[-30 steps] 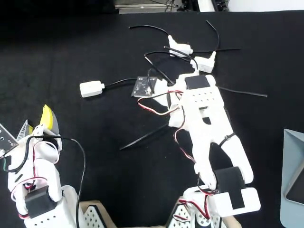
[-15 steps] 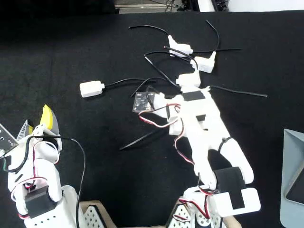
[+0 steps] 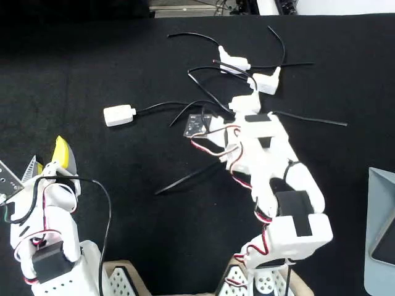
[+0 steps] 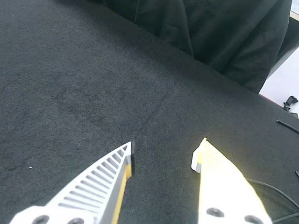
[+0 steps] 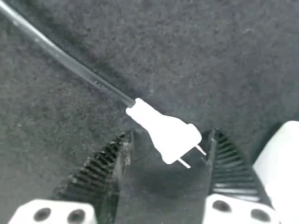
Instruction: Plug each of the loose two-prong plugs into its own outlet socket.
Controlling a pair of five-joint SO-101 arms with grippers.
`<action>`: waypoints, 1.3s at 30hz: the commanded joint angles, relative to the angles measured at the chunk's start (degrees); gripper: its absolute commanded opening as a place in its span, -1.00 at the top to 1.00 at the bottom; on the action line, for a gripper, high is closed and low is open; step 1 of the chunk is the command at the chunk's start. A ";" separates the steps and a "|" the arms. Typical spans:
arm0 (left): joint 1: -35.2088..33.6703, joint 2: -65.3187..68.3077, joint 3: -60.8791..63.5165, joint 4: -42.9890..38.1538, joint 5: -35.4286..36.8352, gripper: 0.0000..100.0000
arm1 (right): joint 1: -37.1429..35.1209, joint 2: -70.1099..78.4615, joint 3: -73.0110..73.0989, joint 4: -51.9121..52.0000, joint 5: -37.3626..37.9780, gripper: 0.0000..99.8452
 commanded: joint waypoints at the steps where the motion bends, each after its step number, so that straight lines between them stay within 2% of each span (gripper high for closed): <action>1: 0.84 -0.35 -1.27 -1.67 0.26 0.54 | -0.97 0.04 -4.18 0.18 -2.11 0.52; 5: 0.84 -0.35 -1.27 -1.67 0.26 0.54 | -0.44 -0.04 -7.34 1.32 -5.80 0.47; 8: 0.84 -0.35 -1.27 -1.67 -0.70 0.55 | -0.44 -0.04 -8.92 5.19 -6.33 0.38; 13: 0.84 -0.35 -1.27 -1.67 -0.88 0.55 | -2.46 0.40 -8.22 5.71 -6.51 0.38; 19: 0.84 -0.35 -1.27 -1.67 -0.88 0.55 | -4.31 0.48 -0.75 -3.87 -6.24 0.39; 21: 0.84 -0.35 -1.27 -1.67 -0.88 0.55 | -4.31 0.48 0.66 -5.98 -6.15 0.45; 25: 0.84 -0.35 -1.27 -1.67 -0.88 0.55 | -4.04 0.48 0.22 -4.48 -5.98 0.69; 33: 0.84 -0.35 -1.27 -1.67 -0.88 0.55 | -6.15 0.04 -2.68 3.25 -4.57 0.98; 39: 0.84 -0.35 -1.27 -1.67 -0.88 0.55 | -9.76 -0.04 -12.88 17.14 -16.88 0.98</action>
